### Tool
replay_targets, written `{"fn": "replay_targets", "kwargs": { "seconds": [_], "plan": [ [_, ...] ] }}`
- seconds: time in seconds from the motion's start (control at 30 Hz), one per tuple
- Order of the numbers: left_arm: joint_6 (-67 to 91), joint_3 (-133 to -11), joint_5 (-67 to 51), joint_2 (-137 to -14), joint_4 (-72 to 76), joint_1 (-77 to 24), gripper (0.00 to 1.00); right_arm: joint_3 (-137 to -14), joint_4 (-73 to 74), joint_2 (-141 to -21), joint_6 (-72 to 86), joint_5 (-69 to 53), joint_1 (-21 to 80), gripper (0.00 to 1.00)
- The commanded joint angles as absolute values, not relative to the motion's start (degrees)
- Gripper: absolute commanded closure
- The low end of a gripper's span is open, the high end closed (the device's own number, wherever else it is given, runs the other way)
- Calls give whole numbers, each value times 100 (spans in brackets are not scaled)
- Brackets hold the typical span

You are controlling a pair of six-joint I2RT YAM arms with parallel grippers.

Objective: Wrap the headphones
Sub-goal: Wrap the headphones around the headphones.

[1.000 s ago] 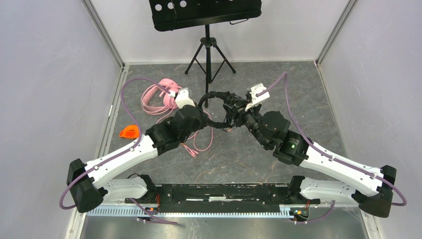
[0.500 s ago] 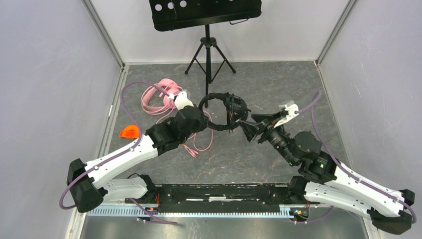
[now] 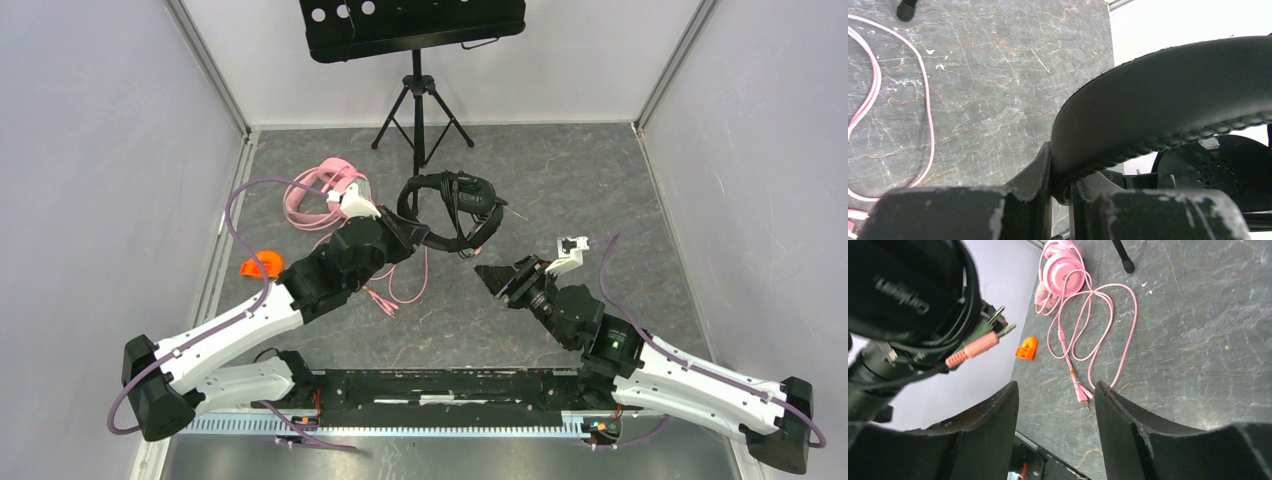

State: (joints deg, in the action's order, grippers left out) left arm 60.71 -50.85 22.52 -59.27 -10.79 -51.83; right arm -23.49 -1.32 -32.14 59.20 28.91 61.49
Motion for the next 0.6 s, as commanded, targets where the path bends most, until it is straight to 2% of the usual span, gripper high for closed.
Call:
{"fn": "replay_targets", "kwargs": {
  "seconds": [0.0,0.23,0.57],
  "plan": [
    [6327,-4988,2017,-5648,-158,-5164,98,-2456,-538,-3205,7262,3269,6171,40],
    [6182,-4907,1950,-5573,-26,-5169,98,-2121,-407,-3203,8770,3480,6170,44],
    [5999,-4738,1905,-5680,247,-5177,98,-2182,-590,-3442,9495,3506,6172,44]
  ]
}}
